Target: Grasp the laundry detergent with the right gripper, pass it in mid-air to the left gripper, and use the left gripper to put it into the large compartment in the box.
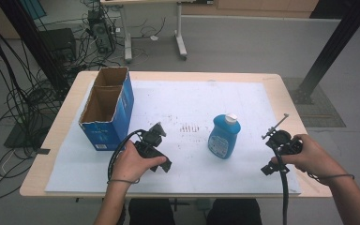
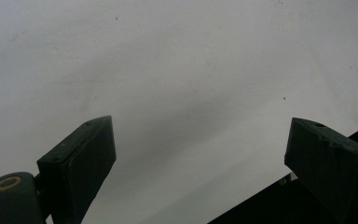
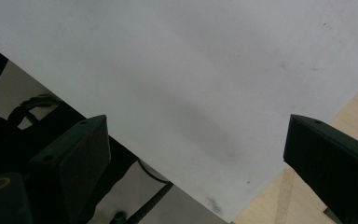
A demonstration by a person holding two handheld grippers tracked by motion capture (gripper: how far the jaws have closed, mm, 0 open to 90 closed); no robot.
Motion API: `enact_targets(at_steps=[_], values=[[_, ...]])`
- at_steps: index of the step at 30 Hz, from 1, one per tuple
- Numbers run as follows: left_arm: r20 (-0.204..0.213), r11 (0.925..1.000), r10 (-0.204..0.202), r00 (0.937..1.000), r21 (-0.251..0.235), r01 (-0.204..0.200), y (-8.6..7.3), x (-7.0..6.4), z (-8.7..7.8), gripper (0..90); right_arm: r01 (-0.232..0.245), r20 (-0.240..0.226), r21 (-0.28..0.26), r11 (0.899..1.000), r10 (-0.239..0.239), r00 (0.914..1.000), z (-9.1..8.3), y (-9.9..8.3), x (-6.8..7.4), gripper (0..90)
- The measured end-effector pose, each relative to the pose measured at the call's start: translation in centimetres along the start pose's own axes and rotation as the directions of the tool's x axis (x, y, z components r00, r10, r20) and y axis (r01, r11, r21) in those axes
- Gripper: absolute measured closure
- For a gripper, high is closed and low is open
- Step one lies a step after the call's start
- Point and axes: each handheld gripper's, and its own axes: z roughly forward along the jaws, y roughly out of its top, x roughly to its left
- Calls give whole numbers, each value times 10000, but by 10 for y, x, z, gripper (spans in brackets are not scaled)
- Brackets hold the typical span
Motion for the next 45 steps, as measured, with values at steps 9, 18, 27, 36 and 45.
enact_targets(at_steps=[9, 18, 27, 36, 45], values=[[27, 10000, 0, 10000, -47, 1, -1, 1, -1, 90, 34, 23, -103, 9999, -34, 10000, 11, -4, 7, 71], [104, 10000, -39, 9999, -55, 40, -2, 0, 1, 90, 41, -6, -378, 9993, -41, 10000, 24, -5, 11, 73], [127, 9999, -104, 9999, -47, 104, -3, 1, 2, 90, 169, -98, -824, 9965, -178, 9998, 32, -7, 13, 72], [128, 9999, -136, 9998, -92, 137, -5, 1, 1, 90, 125, -197, -1443, 9895, -155, 9997, 41, -10, 14, 72], [176, 9997, -190, 9997, -133, 192, -4, 0, 2, 90, 87, -140, -2159, 9764, -120, 9998, 47, -11, 13, 73]])
